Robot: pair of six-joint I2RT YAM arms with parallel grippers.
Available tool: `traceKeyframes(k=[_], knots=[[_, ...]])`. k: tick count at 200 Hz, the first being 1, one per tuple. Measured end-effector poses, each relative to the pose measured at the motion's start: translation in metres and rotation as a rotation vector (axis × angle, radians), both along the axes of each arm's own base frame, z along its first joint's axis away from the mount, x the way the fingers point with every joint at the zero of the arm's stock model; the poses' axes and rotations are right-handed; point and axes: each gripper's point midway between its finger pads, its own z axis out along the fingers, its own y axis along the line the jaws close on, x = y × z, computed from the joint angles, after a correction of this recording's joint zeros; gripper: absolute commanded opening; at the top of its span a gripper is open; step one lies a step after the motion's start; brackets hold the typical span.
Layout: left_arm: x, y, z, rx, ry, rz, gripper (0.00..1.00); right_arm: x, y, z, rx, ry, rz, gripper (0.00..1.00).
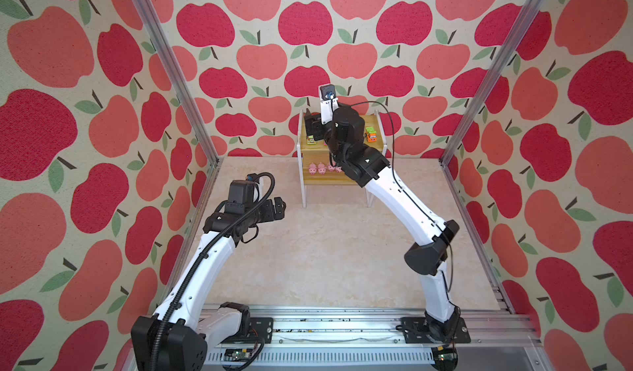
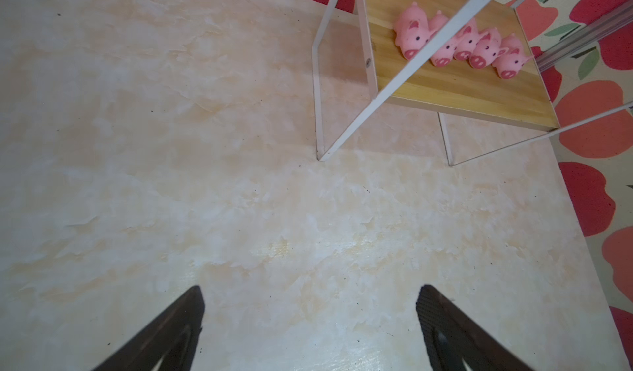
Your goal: Place and organize the plastic toys onto the shelf
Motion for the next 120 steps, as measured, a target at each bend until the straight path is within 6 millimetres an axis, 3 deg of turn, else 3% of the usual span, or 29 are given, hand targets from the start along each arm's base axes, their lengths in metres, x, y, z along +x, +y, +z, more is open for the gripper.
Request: traceKeyframes(k=[14, 22, 39, 53, 69, 88, 120], knots=[[0.0, 0.019, -0.001, 0.017, -0.025, 0.063, 0.99, -0.017, -0.049, 0.011, -0.039, -0.024, -0.028, 0.99], [-0.001, 0.031, 0.0, 0.03, -0.048, 0.106, 0.99, -0.026, -0.089, 0.016, -0.05, -0.037, -0.063, 0.99], [-0.003, 0.056, 0.007, 0.059, -0.112, 0.196, 0.99, -0.049, -0.195, 0.017, -0.042, -0.073, -0.205, 0.99], [-0.002, 0.072, 0.011, 0.085, -0.158, 0.262, 0.99, -0.077, -0.272, -0.003, -0.034, -0.088, -0.334, 0.99], [0.002, 0.09, 0.008, 0.121, -0.201, 0.337, 0.99, -0.106, -0.32, -0.042, -0.024, -0.084, -0.416, 0.99], [0.013, 0.108, -0.013, 0.179, -0.214, 0.395, 0.99, -0.112, -0.342, -0.114, -0.017, -0.029, -0.459, 0.99], [0.039, 0.116, -0.089, 0.27, -0.111, 0.372, 0.99, -0.103, -0.35, -0.311, -0.164, 0.264, -0.484, 0.99]])
